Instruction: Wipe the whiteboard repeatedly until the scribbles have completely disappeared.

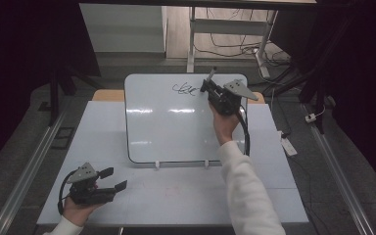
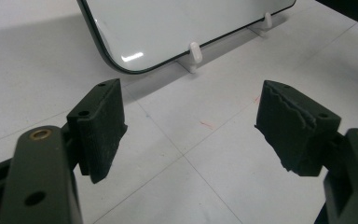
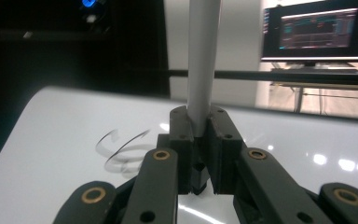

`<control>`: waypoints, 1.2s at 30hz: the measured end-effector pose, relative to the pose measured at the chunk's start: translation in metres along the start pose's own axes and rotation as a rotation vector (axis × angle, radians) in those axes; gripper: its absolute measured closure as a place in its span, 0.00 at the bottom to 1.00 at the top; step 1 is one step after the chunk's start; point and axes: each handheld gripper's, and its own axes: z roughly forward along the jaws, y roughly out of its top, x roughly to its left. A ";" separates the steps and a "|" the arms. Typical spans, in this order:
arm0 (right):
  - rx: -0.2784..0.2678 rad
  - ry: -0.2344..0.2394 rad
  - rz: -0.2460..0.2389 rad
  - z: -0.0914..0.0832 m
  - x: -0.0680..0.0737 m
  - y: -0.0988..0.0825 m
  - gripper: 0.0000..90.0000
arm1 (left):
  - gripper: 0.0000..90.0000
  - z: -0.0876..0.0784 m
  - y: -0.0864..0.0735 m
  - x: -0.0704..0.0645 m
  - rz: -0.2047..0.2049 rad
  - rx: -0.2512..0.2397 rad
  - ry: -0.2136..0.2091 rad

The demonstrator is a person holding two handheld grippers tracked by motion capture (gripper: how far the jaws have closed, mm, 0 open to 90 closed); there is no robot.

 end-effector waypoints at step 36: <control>0.054 0.141 -0.041 0.014 0.031 -0.015 0.91 | 0.27 0.002 0.001 0.000 0.003 0.004 0.001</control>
